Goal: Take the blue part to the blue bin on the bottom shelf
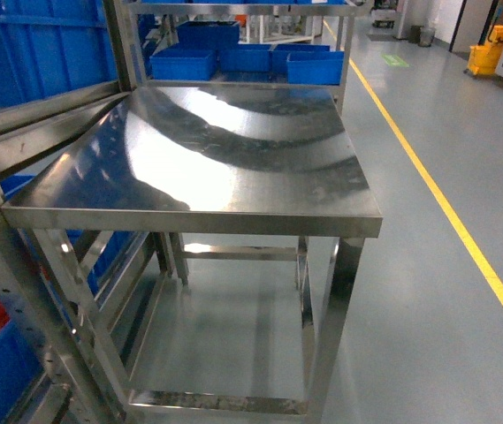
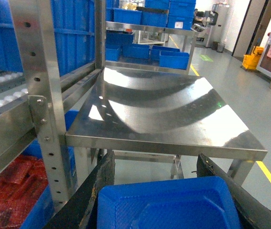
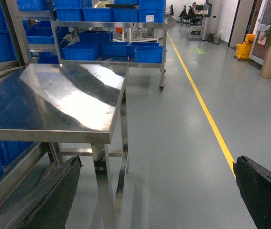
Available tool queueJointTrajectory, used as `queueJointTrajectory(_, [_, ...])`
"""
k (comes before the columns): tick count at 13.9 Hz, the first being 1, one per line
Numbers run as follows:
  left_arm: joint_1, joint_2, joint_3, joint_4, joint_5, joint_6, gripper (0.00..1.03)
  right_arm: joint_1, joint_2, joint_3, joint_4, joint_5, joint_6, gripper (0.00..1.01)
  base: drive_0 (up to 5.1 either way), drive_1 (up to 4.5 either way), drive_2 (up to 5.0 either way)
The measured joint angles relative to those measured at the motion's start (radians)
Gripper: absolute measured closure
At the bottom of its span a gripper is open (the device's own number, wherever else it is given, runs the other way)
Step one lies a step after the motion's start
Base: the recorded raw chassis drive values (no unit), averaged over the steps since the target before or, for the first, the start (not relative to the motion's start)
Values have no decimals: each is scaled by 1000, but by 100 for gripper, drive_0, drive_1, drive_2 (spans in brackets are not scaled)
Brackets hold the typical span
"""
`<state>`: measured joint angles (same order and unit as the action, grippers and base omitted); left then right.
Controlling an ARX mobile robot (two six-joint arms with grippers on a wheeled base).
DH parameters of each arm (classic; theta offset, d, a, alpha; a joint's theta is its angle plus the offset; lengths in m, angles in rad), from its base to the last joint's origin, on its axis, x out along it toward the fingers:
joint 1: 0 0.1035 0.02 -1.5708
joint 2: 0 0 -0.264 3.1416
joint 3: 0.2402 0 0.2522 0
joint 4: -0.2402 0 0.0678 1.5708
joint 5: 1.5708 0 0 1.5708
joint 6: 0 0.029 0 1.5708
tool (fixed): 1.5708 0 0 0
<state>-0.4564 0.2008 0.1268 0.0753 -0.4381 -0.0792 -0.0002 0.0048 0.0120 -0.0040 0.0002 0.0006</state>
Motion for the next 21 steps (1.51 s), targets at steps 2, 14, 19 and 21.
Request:
queueJointTrajectory(2, [0,0,0,1,0,0,60,0,0,0,-1,0,0,3,-490,256,256])
queueJointTrajectory(14, [1,-1,0,0,-3,0,60,0,0,0,-3,0,0,3,-494,267,222])
queueJointTrajectory(19, [1,-1,0,1,-3,0,60,0,0,0,-2,0,0,3,-488,338,143])
queueJointTrajectory(21, [1,-1,0,0,-3,0,60,0,0,0,-2,0,0,3,-496,335,129])
